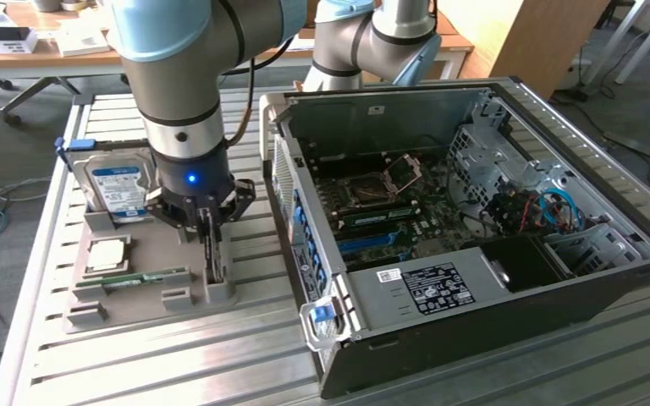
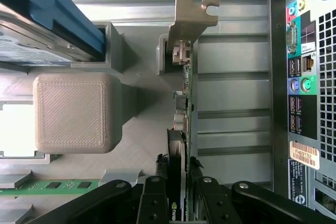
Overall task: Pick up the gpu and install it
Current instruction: 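Pick up the gpu and move the gpu toward the slot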
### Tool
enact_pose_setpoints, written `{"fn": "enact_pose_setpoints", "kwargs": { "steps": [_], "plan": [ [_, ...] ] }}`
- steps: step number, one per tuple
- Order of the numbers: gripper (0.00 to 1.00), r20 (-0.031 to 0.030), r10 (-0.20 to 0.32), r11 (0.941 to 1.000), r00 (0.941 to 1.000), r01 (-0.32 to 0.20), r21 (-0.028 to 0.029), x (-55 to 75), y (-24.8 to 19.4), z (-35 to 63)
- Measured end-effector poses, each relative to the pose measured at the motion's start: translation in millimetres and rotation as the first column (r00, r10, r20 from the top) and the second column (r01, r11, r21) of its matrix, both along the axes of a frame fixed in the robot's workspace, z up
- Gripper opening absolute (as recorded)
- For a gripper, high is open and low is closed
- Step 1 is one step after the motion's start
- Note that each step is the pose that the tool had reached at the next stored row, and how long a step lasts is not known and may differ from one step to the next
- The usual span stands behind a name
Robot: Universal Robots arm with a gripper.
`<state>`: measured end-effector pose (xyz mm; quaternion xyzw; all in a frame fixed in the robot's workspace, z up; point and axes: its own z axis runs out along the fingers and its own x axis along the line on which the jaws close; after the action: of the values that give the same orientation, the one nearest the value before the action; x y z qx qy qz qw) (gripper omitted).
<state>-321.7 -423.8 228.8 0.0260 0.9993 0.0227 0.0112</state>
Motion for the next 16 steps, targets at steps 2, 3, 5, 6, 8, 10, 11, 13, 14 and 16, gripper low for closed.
{"fn": "enact_pose_setpoints", "kwargs": {
  "steps": [2, 3, 5, 6, 8, 10, 11, 13, 14, 16],
  "plan": [
    [0.26, 0.0002, 0.000, 1.0000, 1.0000, 0.000, 0.0002, 0.0, 0.0, -0.1],
    [0.26, 0.0002, 0.000, 1.0000, 1.0000, 0.000, 0.0002, 0.0, 0.0, -0.1],
    [0.26, 0.0005, 0.000, 1.0000, 1.0000, 0.000, 0.0004, 0.1, 0.0, 0.2],
    [0.26, 0.0011, 0.000, 1.0000, 1.0000, 0.000, 0.0010, 0.1, 0.1, 0.8],
    [0.26, 0.0003, 0.000, 1.0000, 1.0000, 0.000, 0.0003, 0.1, 0.0, 5.1],
    [0.26, 0.0003, 0.000, 1.0000, 1.0000, 0.000, 0.0003, 0.0, 0.0, 10.4],
    [0.26, 0.0003, 0.000, 1.0000, 1.0000, 0.000, 0.0002, 0.0, 0.0, 13.0],
    [0.26, 0.0002, 0.000, 1.0000, 1.0000, 0.000, 0.0002, 0.0, 0.0, 19.0],
    [0.26, 0.0002, 0.000, 1.0000, 1.0000, 0.000, 0.0002, 0.0, 0.0, 22.3],
    [0.26, 0.0002, 0.000, 1.0000, 1.0000, 0.000, 0.0002, 0.0, 0.0, 29.9]
  ]
}}
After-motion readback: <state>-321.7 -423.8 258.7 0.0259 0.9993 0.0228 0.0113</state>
